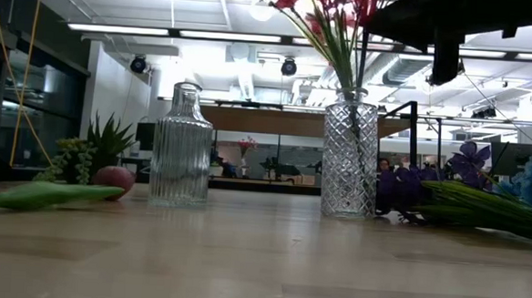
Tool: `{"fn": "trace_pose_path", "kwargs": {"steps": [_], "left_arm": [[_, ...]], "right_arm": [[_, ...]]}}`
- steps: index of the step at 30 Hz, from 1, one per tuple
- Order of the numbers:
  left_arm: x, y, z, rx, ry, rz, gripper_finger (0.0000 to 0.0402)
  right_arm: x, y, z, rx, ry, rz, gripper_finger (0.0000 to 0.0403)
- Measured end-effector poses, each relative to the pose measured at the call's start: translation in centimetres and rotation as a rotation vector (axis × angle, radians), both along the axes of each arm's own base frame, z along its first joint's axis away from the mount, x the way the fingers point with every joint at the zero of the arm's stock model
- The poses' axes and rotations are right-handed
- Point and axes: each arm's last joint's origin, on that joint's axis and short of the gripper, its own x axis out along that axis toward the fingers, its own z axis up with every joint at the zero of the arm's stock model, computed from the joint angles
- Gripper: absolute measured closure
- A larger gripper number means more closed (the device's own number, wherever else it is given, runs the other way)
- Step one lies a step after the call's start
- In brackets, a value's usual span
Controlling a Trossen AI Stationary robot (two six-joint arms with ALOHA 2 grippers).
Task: Pick and place flowers into a vace then onto a shelf
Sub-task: Put the orange flowers into the right transparent vase
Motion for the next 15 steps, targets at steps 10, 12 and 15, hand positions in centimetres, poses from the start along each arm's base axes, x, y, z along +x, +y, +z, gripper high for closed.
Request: {"fn": "trace_pose_path", "kwargs": {"steps": [10,12,15], "left_arm": [[0.00,0.01,0.00,0.001,0.000,0.002,0.0263],[0.00,0.01,0.00,0.001,0.000,0.002,0.0263],[0.00,0.01,0.00,0.001,0.000,0.002,0.0263]], "right_arm": [[0.03,0.05,-0.58,0.010,0.036,0.006,0.0403],[0.04,0.05,-0.63,0.013,0.037,0.008,0.0403],[0.04,0.06,-0.63,0.013,0.037,0.009,0.0403]]}}
